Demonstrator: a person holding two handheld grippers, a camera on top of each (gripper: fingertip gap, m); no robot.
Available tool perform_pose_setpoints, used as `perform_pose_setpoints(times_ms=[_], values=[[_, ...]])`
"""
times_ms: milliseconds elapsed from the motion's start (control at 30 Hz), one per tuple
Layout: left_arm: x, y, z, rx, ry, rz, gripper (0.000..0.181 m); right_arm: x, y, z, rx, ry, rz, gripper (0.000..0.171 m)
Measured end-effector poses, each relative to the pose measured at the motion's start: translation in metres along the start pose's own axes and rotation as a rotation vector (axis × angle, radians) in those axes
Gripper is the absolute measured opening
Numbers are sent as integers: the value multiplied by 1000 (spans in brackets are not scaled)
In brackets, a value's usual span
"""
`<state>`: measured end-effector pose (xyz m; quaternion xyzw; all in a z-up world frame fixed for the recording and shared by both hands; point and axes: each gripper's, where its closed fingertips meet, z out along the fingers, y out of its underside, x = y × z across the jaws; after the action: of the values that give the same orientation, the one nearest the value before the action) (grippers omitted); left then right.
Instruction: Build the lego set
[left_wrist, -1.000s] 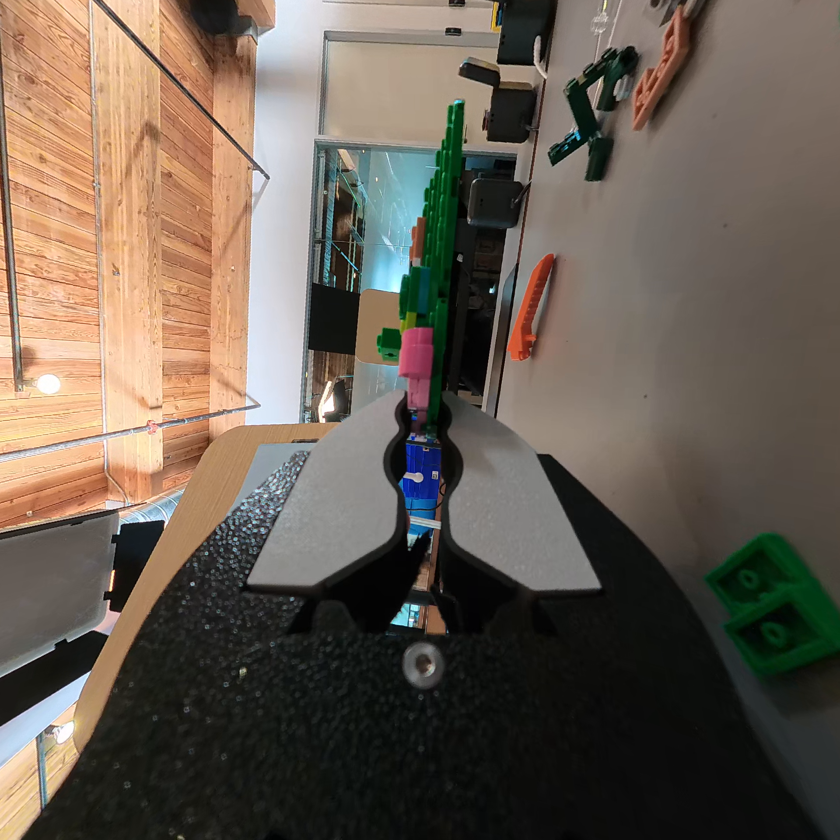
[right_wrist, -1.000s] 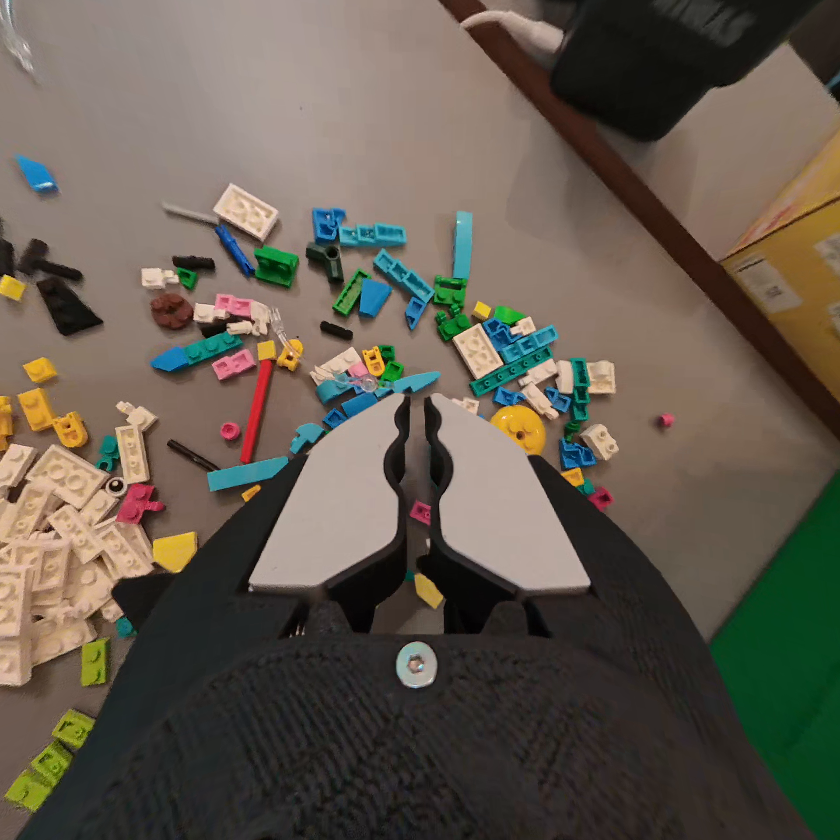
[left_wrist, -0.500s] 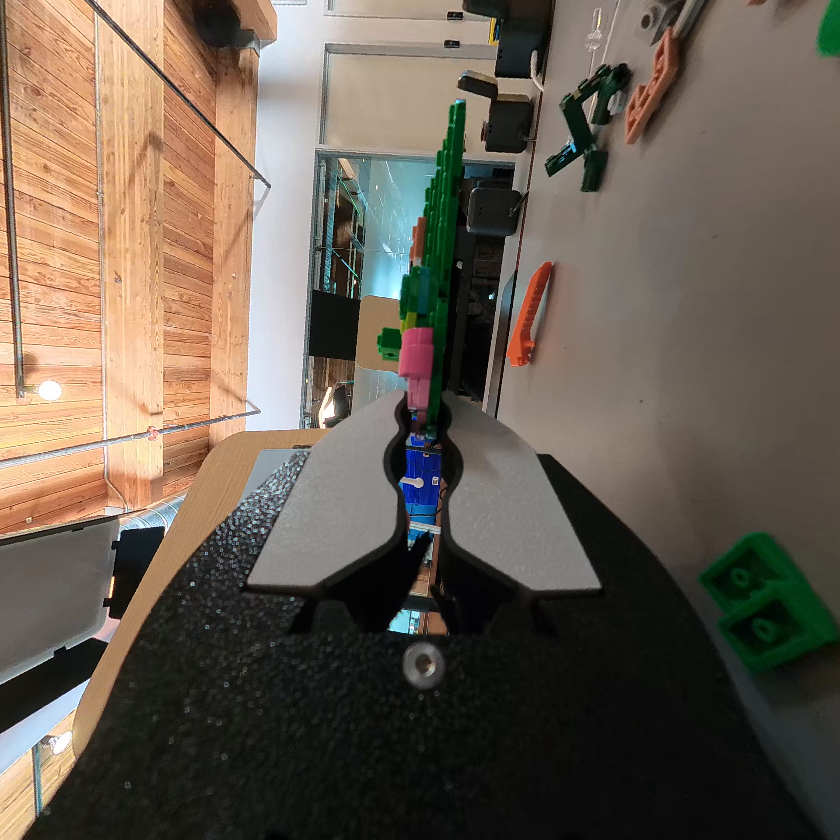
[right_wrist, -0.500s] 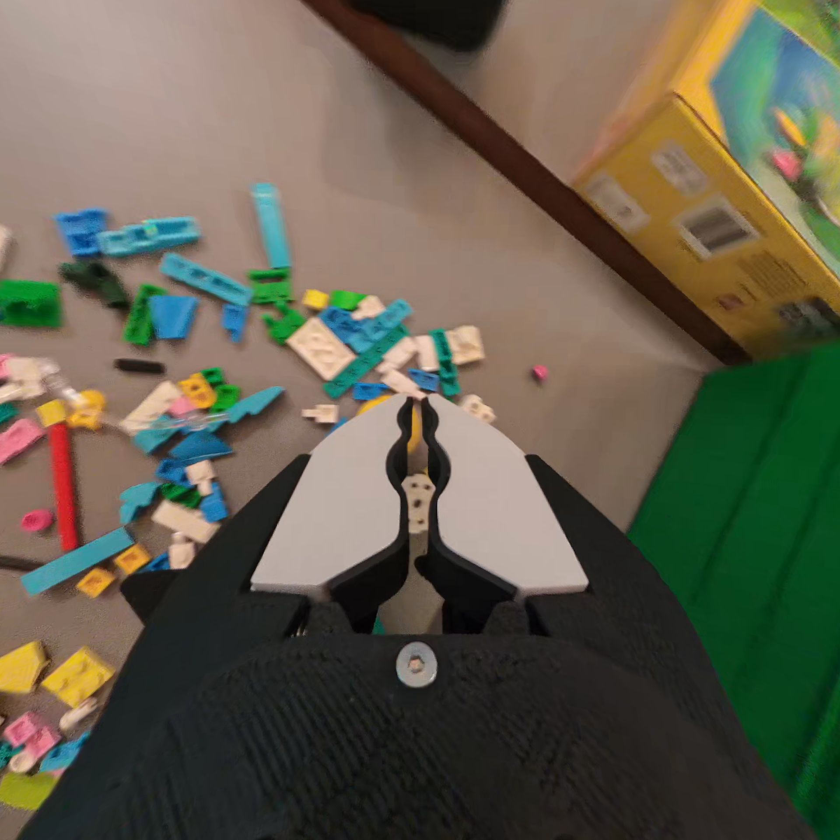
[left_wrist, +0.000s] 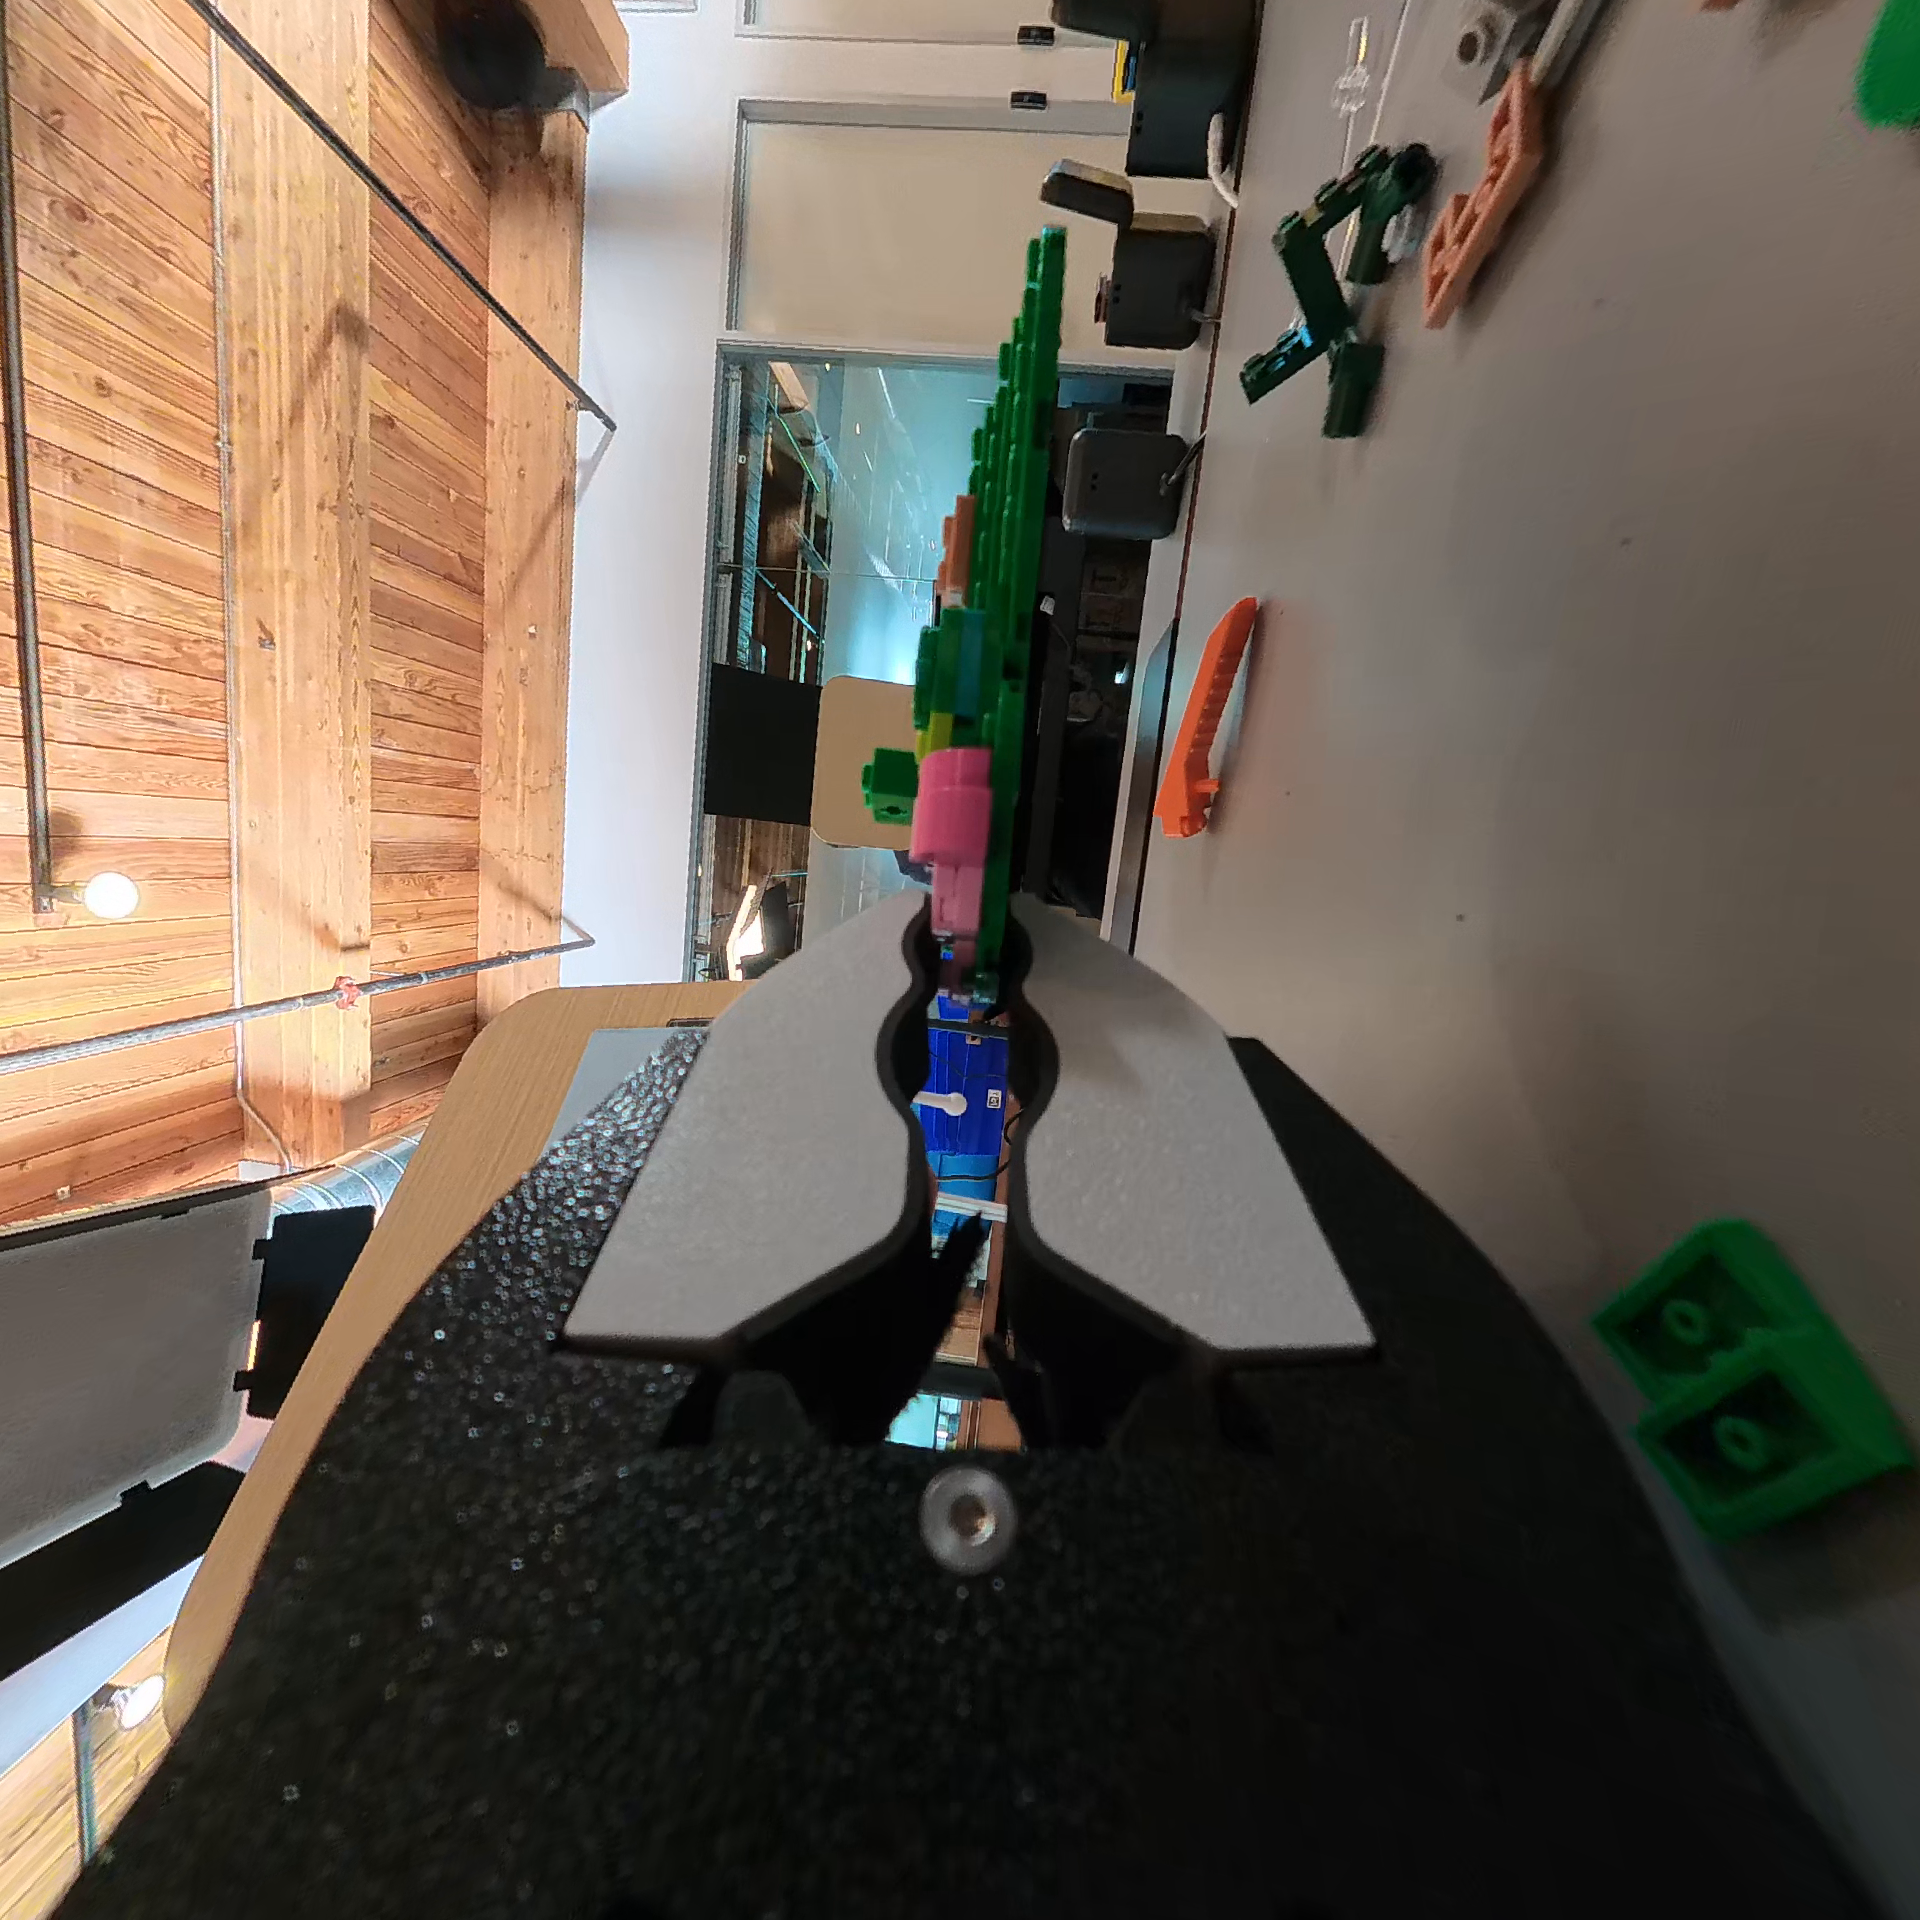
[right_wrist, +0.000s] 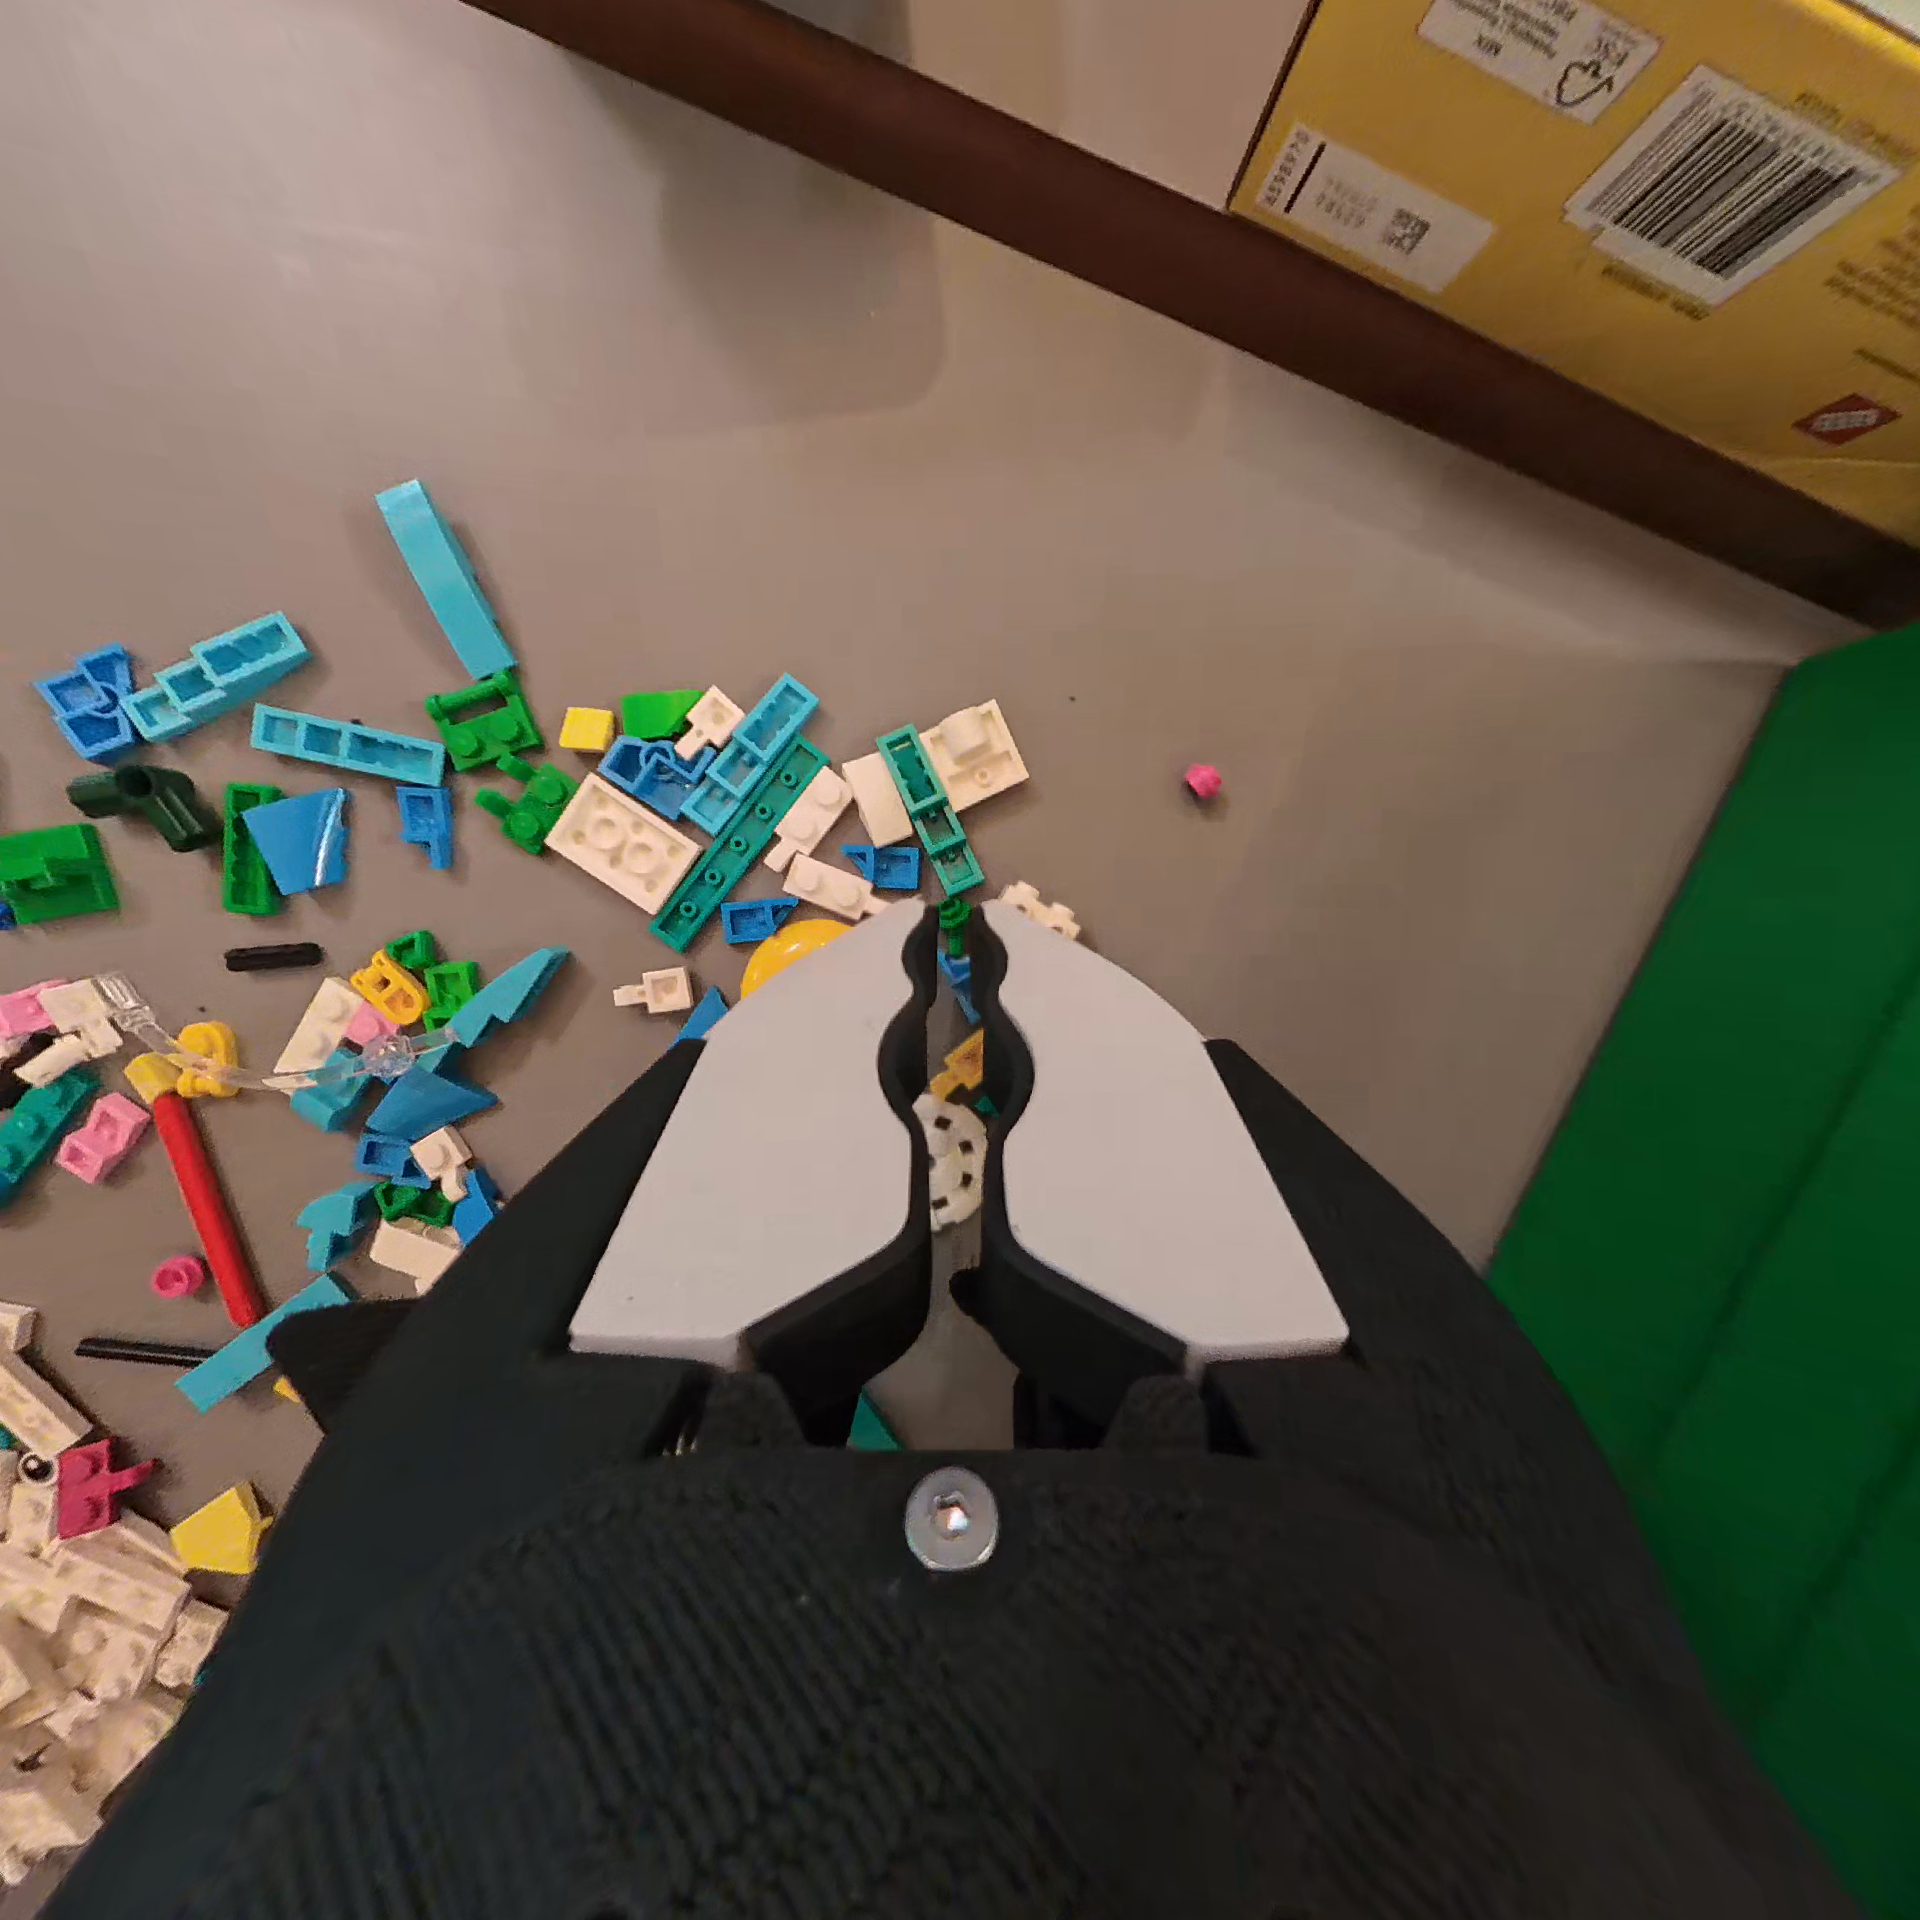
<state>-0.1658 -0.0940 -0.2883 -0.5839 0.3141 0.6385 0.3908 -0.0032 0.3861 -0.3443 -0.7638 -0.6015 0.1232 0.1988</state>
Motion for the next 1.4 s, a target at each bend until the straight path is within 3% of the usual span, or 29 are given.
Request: perform_pose_setpoints(times_ms=[567,933,1400], values=[[1,0,0,1,5,0,9,1,4,8,-50,15,-91,3],[1,0,0,4,7,0,9,-22,1,-10,28,-235,-11,0],[2,-1,0,6,11,4,9,-68,-2,-4,52,-219,-394,8]])
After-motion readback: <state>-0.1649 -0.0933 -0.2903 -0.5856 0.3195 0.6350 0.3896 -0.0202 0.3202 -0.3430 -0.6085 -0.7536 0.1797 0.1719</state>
